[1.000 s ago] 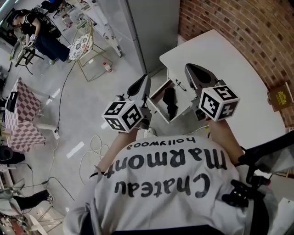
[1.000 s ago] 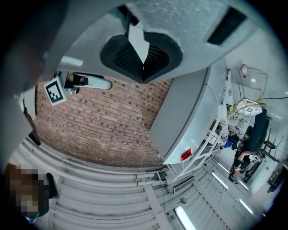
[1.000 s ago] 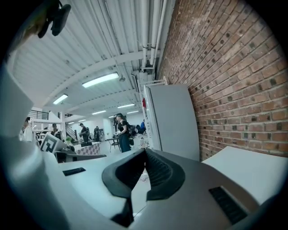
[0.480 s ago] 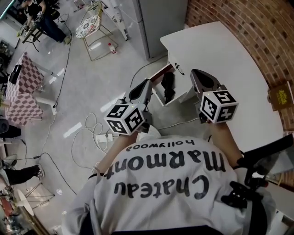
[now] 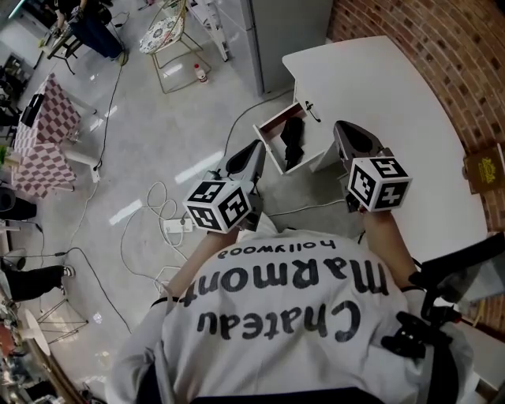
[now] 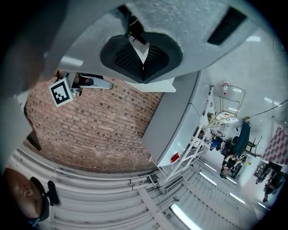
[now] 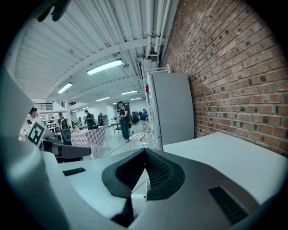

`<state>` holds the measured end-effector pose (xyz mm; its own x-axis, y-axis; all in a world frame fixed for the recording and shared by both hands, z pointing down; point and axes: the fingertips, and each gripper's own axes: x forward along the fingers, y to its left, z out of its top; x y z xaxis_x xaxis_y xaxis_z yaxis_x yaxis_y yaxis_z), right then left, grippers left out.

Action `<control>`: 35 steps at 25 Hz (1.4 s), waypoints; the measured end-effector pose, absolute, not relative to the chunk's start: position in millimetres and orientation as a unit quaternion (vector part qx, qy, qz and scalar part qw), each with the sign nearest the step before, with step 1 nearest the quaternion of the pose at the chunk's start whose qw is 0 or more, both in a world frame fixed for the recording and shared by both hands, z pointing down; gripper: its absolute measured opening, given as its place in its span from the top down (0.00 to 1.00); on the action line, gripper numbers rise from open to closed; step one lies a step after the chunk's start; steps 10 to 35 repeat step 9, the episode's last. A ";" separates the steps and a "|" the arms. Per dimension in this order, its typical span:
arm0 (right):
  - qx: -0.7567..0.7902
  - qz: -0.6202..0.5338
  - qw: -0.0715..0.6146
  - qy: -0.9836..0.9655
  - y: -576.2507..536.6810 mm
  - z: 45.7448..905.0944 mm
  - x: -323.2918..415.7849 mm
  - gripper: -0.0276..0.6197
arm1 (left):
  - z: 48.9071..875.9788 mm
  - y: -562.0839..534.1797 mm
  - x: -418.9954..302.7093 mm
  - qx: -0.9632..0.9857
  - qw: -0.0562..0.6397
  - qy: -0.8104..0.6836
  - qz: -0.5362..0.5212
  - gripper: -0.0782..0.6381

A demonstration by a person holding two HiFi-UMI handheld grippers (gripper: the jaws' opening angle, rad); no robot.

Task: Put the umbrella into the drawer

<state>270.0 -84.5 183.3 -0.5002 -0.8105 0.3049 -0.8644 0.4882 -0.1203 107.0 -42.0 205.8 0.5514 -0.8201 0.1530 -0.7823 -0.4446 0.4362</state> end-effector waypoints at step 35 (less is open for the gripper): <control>0.489 0.141 0.113 -0.853 -79.6 204.6 279.7 0.94 | 214.3 -43.0 105.6 0.843 0.234 -0.482 -0.040 0.87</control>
